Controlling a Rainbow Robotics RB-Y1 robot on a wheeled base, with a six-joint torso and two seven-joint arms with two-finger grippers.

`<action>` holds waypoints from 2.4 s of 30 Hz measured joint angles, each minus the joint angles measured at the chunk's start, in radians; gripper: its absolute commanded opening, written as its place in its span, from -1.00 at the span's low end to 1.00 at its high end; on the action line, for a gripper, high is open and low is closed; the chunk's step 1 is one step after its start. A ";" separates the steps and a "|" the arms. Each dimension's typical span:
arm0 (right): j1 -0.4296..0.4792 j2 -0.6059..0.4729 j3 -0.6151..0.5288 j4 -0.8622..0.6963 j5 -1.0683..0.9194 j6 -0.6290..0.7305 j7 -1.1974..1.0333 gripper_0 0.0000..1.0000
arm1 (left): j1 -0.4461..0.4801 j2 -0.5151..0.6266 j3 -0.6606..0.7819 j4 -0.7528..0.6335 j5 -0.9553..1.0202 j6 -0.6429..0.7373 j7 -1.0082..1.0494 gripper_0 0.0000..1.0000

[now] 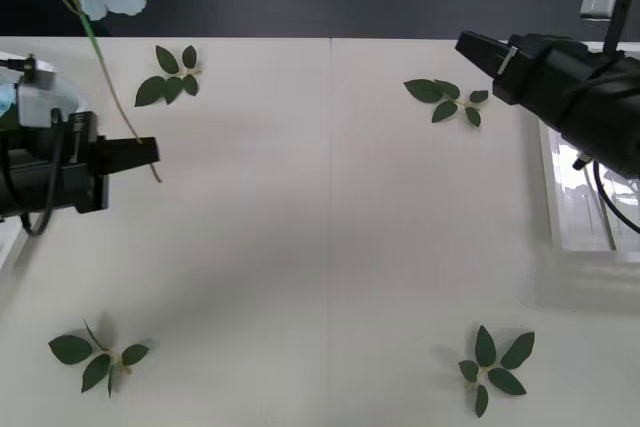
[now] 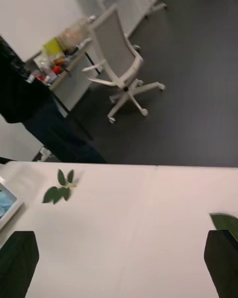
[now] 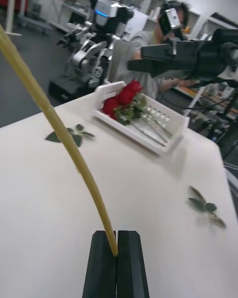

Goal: Put the red flowers into the right box and the blue flowers into the left box

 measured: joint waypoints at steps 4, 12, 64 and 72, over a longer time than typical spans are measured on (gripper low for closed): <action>0.044 0.000 -0.121 -0.020 -0.064 0.205 0.000 0.97 | 0.023 0.063 0.086 0.000 0.000 -0.001 0.000 -1.00; 0.078 0.006 -0.329 -0.031 -0.120 0.635 0.000 0.97 | 0.057 0.207 0.181 -0.008 -0.097 -0.004 0.000 -1.00; 0.100 0.229 -0.323 0.039 -0.588 0.968 1.051 0.97 | 0.229 0.400 0.180 0.159 -0.938 -0.576 0.136 -0.98; 0.159 0.174 -0.419 0.039 -0.705 1.135 1.294 0.96 | 0.203 0.400 0.180 0.178 -0.944 -0.576 0.136 0.38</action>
